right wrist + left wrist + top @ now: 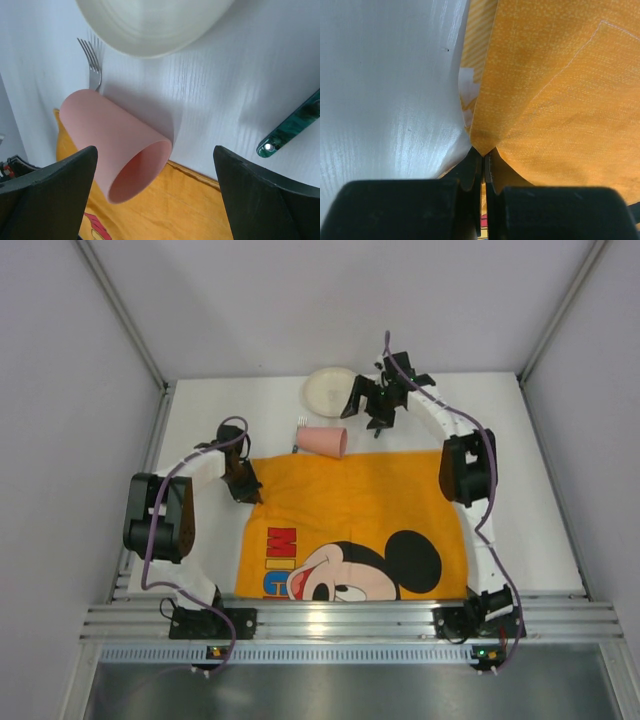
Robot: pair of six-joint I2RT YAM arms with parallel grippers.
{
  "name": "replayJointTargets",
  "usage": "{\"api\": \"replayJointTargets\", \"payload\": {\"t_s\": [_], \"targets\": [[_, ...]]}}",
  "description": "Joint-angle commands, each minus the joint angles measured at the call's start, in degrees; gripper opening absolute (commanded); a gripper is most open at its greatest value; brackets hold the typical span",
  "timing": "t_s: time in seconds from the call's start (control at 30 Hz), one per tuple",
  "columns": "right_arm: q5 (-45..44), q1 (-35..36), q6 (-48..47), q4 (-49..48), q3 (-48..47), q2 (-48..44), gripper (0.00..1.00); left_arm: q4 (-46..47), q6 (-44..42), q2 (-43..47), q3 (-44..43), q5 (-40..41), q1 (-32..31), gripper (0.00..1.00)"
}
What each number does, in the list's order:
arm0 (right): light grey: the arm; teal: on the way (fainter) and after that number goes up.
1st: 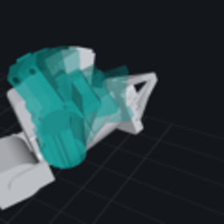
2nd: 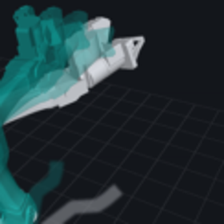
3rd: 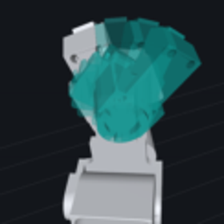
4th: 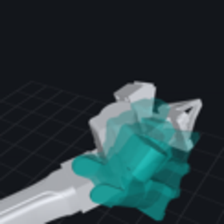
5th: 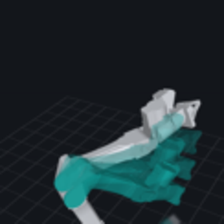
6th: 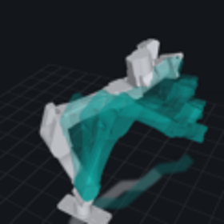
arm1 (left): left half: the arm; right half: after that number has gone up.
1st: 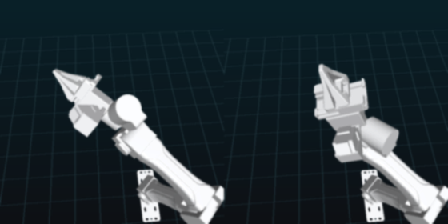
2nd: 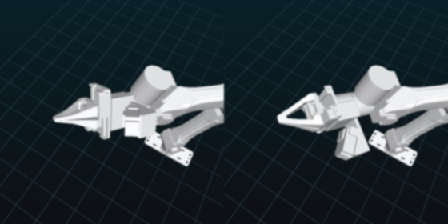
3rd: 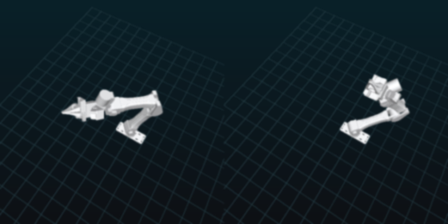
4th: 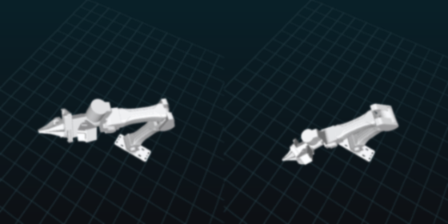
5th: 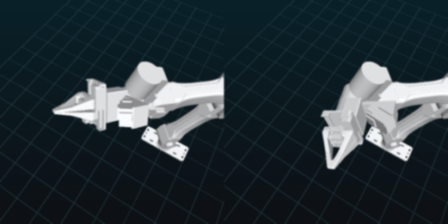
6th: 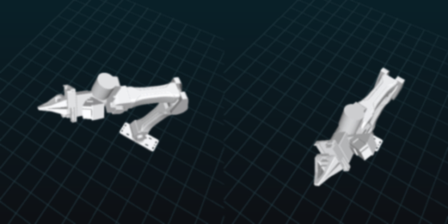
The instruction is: Set the dinner table for one person
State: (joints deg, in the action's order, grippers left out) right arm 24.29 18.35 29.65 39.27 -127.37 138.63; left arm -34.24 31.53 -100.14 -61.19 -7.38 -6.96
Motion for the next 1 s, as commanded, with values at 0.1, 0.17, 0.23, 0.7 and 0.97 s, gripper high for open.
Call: {"api": "replayJointTargets", "payload": {"t_s": [0.1, 0.17, 0.23, 0.7, 0.97], "targets": [[4.18, 1.69, 4.45, -9.45, 14.57, -10.38, 1.0, -1.89, 1.08, -0.93, -2.79, 1.22, 0.02, 0.0], [5.58, 1.86, 5.5, -11.04, 17.32, -13.02, 1.0, -1.8, 1.08, -1.37, -2.88, 1.22, 0.02, 0.0], [6.81, 1.87, 7.51, -14.29, 20.91, -14.08, 1.0, -1.53, 1.17, -1.99, -2.97, 1.23, 0.02, 0.0], [10.6, 3.8, 17.81, -19.67, 26.9, -19.45, 1.0, -1.97, 0.9, -3.92, -5.52, -0.27, 0.02, 0.0], [10.07, 4.85, 20.45, -19.32, 31.65, -21.64, 1.0, -2.15, -0.06, -2.7, -4.64, 0.17, 0.02, 0.0]]}}
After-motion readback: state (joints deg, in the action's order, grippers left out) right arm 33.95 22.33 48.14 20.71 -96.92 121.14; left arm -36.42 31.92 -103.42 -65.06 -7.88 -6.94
